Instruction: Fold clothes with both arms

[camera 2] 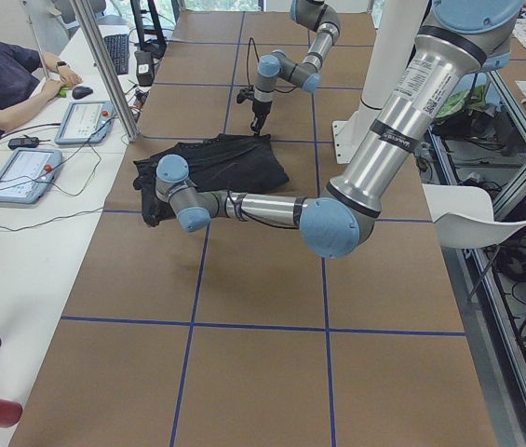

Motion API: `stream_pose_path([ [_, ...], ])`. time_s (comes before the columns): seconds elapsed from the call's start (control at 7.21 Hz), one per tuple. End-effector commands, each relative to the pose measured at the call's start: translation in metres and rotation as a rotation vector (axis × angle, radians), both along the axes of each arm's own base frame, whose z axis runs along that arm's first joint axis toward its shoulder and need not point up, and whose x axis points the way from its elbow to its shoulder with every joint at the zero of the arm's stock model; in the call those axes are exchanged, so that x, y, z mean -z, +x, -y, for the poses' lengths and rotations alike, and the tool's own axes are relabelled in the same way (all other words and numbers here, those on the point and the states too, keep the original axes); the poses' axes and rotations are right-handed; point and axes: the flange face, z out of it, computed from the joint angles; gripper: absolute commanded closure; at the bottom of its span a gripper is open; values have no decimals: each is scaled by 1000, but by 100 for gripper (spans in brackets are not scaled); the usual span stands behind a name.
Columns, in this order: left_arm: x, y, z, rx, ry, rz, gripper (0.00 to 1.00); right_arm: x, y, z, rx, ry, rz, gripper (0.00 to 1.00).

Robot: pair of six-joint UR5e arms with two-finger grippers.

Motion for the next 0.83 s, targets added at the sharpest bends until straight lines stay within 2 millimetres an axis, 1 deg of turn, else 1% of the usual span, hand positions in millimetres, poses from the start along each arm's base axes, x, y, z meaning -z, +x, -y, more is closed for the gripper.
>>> stream_pose_path([
  [0.0, 0, 0, 0, 0, 2, -1, 0, -1, 3, 4, 11, 24, -9, 11],
  [0.14, 1, 0, 0, 0, 3, -2, 0, -5, 2, 5, 21, 41, -22, 2],
  [0.28, 1, 0, 0, 0, 3, -2, 0, -12, -2, 7, 11, 44, -39, 2],
  [0.69, 1, 0, 0, 1, 3, -3, 0, -5, -4, 7, 12, 48, -32, 2],
])
